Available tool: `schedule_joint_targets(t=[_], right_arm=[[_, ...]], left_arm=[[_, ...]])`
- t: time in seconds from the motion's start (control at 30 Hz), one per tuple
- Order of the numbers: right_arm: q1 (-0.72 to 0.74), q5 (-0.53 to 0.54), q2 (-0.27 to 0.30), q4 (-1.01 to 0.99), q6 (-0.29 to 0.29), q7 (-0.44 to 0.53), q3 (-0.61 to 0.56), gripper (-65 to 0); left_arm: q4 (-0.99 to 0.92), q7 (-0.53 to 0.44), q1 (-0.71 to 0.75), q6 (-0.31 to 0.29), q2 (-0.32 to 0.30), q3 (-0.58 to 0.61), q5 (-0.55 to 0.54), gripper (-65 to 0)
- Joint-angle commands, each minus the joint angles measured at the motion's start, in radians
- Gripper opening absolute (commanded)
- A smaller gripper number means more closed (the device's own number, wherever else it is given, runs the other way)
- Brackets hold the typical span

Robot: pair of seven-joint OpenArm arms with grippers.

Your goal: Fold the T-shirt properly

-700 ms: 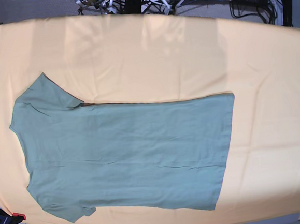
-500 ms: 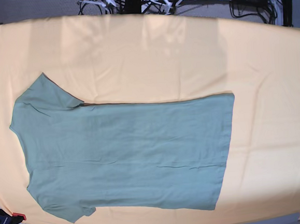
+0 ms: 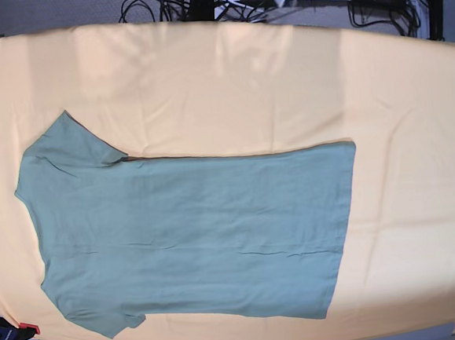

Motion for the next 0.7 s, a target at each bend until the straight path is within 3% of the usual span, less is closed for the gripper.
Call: schedule_joint_targets(t=[0.0, 0.13, 0.33, 0.5, 0.67], right_arm=[[-0.035, 0.003, 0.022, 0.068, -0.016, -0.002, 0.004, -65.0], [-0.170, 0.003, 0.060, 0.301, -0.042, -0.011, 0.057, -65.0], [-0.362, 0.000, 0.063, 0.597, 0.031, -0.056, 0.211, -65.0], [-0.523, 0.001, 0.063, 0.808, 0.053, -0.080, 0.342, -65.0], [-0.670, 0.013, 0.063, 0.995, 0.053, -0.084, 0.473, -65.0]], left_arm=[[0.060, 0.012, 0.044, -0.015, -0.022, 0.001, -0.032, -65.0], [0.293, 0.019, 0.195, -0.015, -0.136, 0.001, -0.069, -65.0], [0.627, 0.037, 0.369, -0.014, -0.285, -0.023, -0.067, -65.0], [0.837, 0.124, 0.462, -0.015, -0.342, -0.134, -0.067, -65.0], [0.996, 0.151, 0.542, -0.047, -0.352, -0.301, -0.072, -65.0]])
